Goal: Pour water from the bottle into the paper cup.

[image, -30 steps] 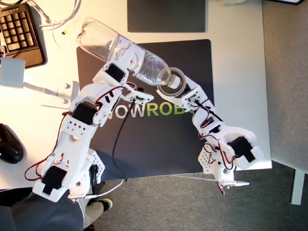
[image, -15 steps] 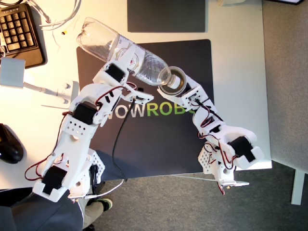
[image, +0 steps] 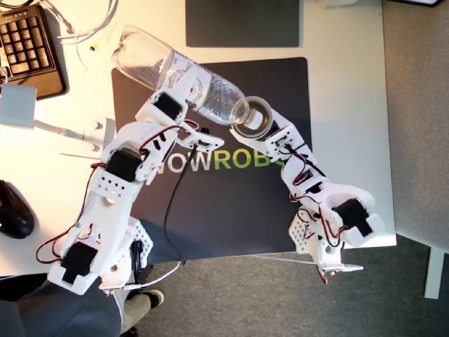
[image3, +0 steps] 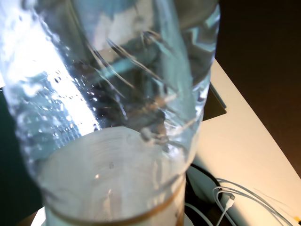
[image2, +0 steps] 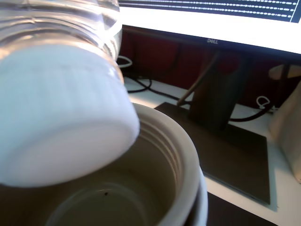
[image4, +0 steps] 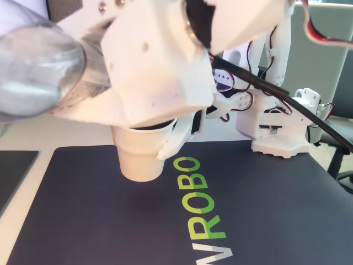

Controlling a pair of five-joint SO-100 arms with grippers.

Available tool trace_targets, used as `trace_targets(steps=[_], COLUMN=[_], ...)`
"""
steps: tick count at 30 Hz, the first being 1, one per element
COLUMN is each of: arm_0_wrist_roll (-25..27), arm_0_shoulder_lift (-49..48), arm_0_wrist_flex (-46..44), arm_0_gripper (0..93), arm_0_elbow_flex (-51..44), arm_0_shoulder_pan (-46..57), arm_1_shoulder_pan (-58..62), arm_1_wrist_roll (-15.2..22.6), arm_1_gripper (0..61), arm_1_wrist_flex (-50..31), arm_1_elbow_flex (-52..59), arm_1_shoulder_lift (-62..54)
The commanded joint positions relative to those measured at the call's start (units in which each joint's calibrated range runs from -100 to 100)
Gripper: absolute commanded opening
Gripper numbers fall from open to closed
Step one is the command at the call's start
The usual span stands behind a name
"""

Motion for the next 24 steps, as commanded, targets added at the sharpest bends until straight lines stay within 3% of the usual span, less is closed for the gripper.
trace_targets(steps=[1, 12, 24], arm_0_wrist_roll=[-0.15, 1.37, 15.29], arm_0_shoulder_lift=[-1.26, -1.87, -2.13], arm_0_wrist_flex=[-2.17, -2.98, -12.43], arm_0_gripper=[0.0, 0.0, 0.0], arm_0_elbow_flex=[-4.69, -3.33, 0.94], arm_0_shoulder_pan=[-0.35, 0.17, 2.00], arm_1_shoulder_pan=[0.75, 1.11, 1.95], arm_1_wrist_roll=[-0.44, -0.49, -1.03], arm_1_gripper=[0.1, 0.1, 0.1], arm_1_wrist_flex=[0.26, 0.34, 1.97], arm_1_elbow_flex=[-4.59, -4.23, -4.50], arm_1_shoulder_lift=[-0.50, -0.50, -0.33])
